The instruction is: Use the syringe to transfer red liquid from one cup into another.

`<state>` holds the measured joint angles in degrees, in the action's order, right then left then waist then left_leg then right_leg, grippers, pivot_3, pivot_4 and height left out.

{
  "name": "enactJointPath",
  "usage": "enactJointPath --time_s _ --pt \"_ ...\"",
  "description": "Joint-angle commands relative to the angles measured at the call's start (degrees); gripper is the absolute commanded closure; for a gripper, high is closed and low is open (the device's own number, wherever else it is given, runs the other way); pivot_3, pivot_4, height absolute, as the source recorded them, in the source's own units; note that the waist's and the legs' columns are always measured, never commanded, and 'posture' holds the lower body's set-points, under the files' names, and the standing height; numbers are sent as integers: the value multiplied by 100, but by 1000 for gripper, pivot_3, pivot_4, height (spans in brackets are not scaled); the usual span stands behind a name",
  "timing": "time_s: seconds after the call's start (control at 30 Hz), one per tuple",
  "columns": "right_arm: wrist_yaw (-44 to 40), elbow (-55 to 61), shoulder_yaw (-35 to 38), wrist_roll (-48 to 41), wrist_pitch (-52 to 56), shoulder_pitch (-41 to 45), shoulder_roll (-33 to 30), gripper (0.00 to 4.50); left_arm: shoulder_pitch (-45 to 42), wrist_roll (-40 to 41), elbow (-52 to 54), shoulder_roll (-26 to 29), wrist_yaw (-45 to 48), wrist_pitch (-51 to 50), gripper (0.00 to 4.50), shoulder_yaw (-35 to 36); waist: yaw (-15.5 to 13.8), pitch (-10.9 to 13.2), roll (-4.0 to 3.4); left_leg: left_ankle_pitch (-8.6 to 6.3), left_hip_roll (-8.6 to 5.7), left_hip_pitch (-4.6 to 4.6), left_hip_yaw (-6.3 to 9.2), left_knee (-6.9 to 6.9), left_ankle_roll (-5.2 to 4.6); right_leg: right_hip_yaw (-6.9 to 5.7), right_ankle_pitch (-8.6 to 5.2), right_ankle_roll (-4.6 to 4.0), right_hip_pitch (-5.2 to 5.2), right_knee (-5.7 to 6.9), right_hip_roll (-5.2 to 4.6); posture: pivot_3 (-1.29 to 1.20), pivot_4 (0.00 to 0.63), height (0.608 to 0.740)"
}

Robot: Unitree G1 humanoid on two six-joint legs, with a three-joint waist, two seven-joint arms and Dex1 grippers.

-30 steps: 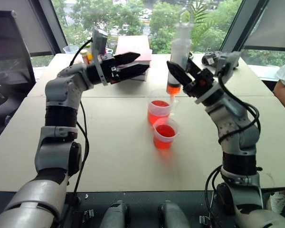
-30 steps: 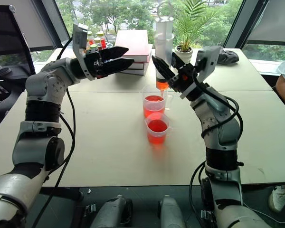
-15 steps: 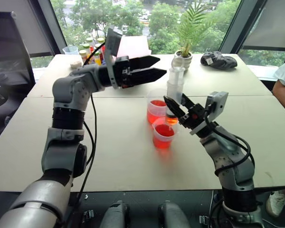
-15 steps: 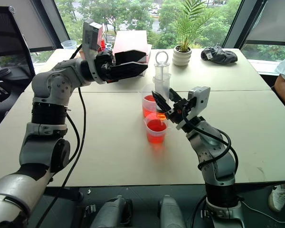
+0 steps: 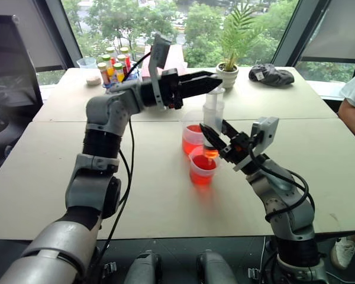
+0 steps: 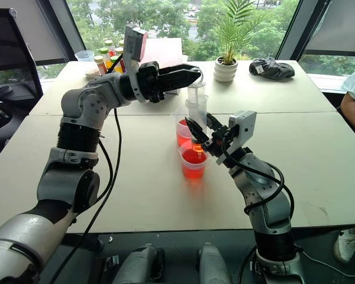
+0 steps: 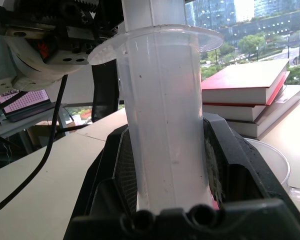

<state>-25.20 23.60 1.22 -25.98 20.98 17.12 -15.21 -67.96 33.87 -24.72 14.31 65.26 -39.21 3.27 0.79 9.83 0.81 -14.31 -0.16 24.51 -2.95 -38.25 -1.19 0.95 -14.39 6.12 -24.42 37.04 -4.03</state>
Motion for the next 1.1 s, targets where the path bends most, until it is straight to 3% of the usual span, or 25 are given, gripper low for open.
enactJointPath --time_s 0.03,1.1 --pt "-13 391 23 -31 -95 72 -54 3061 -114 9 148 -9 86 98 4403 -58 -1 0 0 0 0 0 0 0 0 0 0 0 0 0 0 0 150 740" --pt "512 1114 767 -1130 991 1014 -520 3061 1037 -183 1089 -34 121 -131 4403 -682 -10 0 0 0 -1 0 1 0 0 2 0 0 1 -1 -3 0 150 740"
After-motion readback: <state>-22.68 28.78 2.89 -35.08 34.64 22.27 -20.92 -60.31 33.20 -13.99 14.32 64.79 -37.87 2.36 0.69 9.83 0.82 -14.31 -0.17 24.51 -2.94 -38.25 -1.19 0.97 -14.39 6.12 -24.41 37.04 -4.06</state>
